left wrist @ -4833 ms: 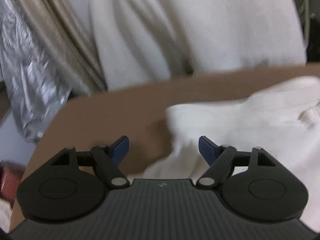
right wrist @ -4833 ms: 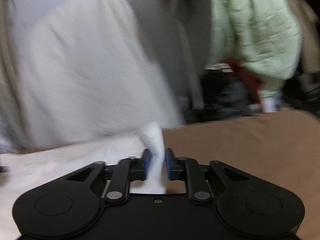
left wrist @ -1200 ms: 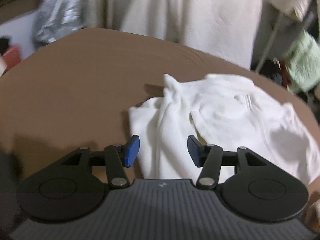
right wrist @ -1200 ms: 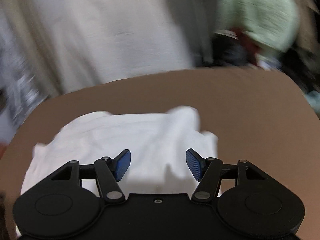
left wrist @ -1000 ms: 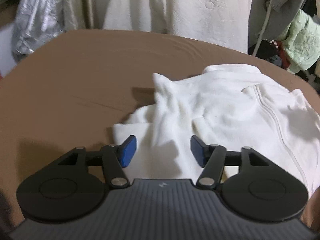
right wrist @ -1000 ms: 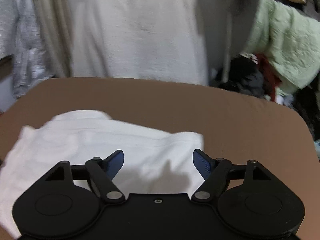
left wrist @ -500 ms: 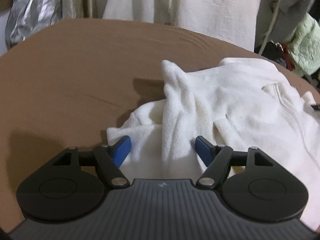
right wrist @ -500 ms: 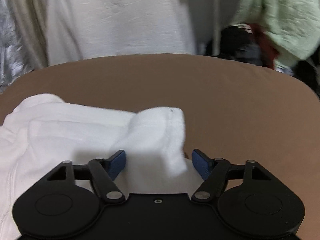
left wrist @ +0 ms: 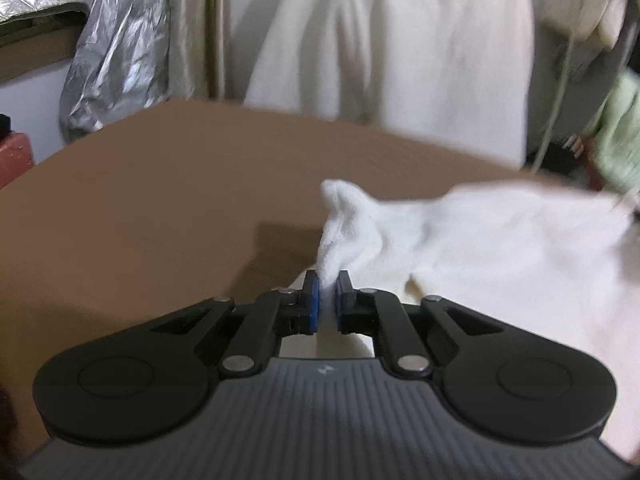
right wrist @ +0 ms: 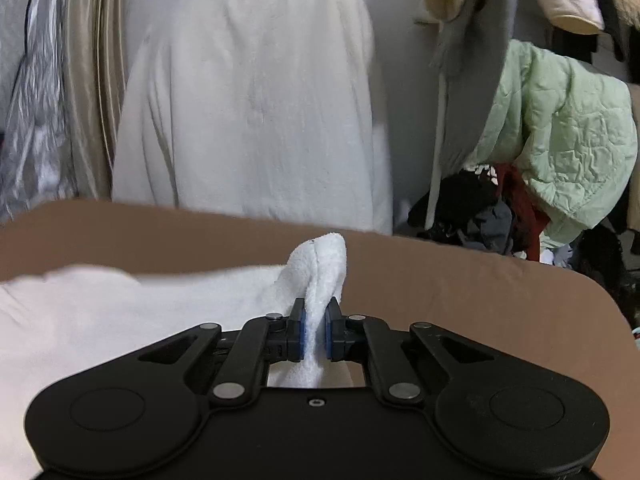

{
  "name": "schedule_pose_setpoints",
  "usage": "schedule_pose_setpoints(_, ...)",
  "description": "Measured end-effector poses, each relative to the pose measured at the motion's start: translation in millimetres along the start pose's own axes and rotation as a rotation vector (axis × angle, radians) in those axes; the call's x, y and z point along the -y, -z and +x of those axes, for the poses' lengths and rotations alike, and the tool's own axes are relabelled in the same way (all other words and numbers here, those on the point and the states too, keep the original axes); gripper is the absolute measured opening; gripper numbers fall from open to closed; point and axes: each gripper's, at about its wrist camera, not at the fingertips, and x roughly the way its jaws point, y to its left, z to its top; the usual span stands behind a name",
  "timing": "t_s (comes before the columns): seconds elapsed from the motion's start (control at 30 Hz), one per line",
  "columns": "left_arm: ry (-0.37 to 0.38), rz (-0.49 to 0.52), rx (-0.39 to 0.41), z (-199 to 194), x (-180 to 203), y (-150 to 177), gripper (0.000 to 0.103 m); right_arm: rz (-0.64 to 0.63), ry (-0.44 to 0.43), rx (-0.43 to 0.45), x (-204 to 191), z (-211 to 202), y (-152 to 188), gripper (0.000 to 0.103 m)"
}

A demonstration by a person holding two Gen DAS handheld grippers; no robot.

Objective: Fold clothes

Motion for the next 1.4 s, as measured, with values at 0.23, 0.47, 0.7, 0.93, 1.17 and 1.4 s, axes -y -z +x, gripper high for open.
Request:
schedule_pose_setpoints(0.23,0.005,0.023,-0.016,17,6,-1,0.008,-0.083,0.105,-0.061,-17,19,14,0.009)
schedule_pose_setpoints(0.47,-0.026,0.069,-0.041,5,3,-8,0.01,0.01,0.07,-0.01,-8,0,-10,0.011)
schedule_pose_setpoints(0.7,-0.083,0.127,-0.107,28,8,-5,0.023,0.392,0.039,-0.23,40,29,19,0.037)
schedule_pose_setpoints(0.93,0.099,0.05,-0.047,0,6,-12,0.029,0.454,-0.183,-0.173,32,-11,5,0.042)
schedule_pose_setpoints(1.17,0.086,0.113,-0.123,-4,29,-4,0.056,0.216,-0.371,-0.284,-27,-32,14,0.056)
schedule_pose_setpoints(1.4,0.019,-0.047,-0.329,23,6,18,0.069,0.243,-0.229,-0.417,-20,-5,36,0.06)
